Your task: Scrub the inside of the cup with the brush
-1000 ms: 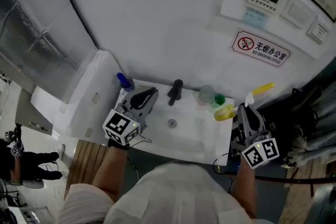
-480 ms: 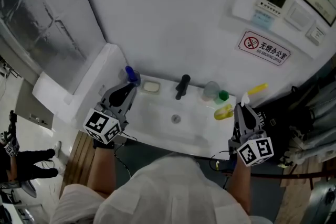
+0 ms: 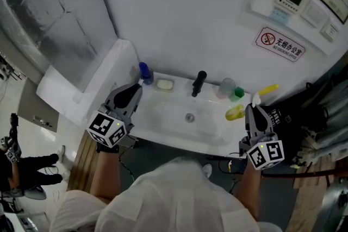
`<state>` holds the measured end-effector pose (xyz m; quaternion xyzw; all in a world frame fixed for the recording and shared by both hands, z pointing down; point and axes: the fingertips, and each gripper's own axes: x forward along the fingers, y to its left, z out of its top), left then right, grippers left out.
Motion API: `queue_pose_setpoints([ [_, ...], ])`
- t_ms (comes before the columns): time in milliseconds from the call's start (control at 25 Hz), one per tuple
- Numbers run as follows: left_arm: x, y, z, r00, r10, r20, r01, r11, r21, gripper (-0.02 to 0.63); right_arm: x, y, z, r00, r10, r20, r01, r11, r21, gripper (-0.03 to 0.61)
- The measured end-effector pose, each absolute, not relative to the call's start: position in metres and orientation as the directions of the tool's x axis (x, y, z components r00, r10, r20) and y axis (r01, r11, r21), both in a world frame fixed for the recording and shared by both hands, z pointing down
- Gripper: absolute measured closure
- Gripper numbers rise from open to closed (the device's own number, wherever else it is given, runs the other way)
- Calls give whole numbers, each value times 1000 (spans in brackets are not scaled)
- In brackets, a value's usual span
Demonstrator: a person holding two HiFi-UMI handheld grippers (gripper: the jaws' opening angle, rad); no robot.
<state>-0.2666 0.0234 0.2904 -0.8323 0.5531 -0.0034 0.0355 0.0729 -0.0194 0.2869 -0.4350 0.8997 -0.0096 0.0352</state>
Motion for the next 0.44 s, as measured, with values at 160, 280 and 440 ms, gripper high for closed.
queue_pose_setpoints([
  [160,-279,32,292,398,-917,-40,-917,-395,-57,583,65,-11,288,-607,-792,-63,-791,610,-52,551],
  [280,-287,36,296,394,-919,-33,-918,-392,-54,583,60,-8,289,-600,-797,-68,-796,603,-52,551],
  [440,-296,40,300,390,-920,-31,-920,-388,-48,583,56,-5,289,-595,-800,-71,-799,599,-51,551],
])
